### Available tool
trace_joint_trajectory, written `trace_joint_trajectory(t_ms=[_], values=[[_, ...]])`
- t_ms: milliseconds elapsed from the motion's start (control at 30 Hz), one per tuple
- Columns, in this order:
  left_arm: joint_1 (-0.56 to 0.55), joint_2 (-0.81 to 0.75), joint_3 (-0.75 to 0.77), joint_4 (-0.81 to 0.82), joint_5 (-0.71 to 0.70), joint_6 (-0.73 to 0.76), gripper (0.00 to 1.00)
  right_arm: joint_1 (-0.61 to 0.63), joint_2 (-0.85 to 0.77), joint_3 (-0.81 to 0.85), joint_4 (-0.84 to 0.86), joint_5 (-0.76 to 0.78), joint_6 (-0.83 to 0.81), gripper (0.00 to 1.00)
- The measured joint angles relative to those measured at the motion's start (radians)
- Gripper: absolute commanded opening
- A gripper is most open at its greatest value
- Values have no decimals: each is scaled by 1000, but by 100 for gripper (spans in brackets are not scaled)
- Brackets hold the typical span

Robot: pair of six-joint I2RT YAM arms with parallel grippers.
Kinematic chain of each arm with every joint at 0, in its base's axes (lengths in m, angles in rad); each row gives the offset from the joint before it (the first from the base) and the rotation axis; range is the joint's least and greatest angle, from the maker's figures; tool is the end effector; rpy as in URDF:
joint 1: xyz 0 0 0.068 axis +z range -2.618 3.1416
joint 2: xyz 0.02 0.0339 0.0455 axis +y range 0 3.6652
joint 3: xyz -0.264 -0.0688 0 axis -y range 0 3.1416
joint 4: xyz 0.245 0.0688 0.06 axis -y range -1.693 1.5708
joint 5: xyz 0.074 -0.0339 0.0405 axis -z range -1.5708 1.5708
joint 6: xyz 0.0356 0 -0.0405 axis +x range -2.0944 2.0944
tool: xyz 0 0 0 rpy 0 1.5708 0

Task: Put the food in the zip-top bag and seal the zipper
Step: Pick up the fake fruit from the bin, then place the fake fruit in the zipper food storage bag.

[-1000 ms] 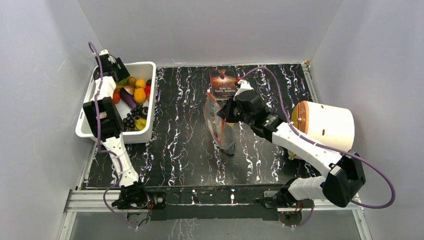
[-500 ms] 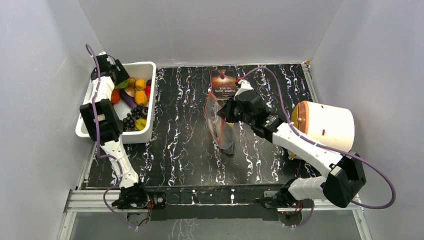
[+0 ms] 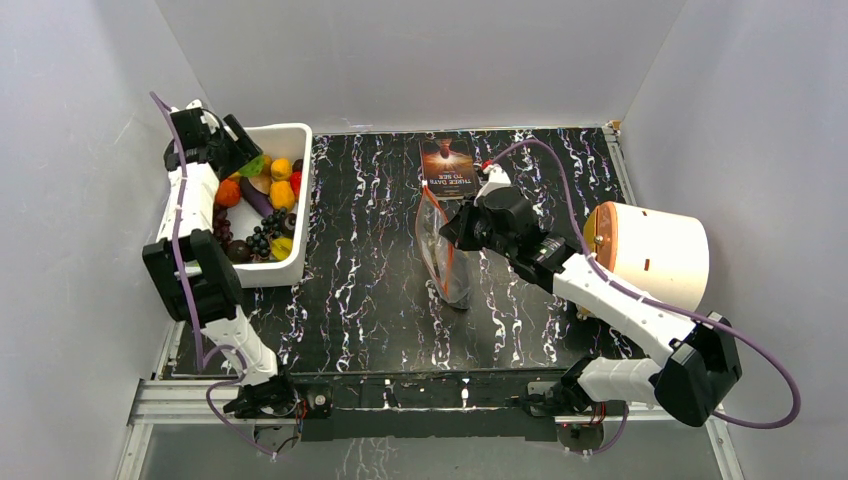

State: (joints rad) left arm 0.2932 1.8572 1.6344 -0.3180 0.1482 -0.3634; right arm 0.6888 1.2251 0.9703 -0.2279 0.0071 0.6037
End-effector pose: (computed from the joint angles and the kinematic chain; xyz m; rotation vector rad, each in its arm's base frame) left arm 0.4231 0.1223 0.3149 -0.5963 2.0253 -0.1984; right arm 0.2162 0.1777 0.3073 -0.0868 2.1477 0.7770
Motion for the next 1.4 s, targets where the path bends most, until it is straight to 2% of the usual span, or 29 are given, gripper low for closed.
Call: trace_joint_trajectory(t_ms=[267,633,800,1100,1400], values=[[-7,-213,-86,-27,143,-31,60,0,-5,24,-30,0,0,0],[-18,-522,-362,-19,363,-97,59,0,32,97,-37,-26,30,0],[-66,-544,-375,-19,461,-120,59,-1,64,115,-45,-25,34,0],[-259,-550,-375,-26,553,-110,59,-3,82,130,-5,-59,146,0],[-335,-636,-492,95,683,-229,57,-3,118,118,99,-82,266,0]])
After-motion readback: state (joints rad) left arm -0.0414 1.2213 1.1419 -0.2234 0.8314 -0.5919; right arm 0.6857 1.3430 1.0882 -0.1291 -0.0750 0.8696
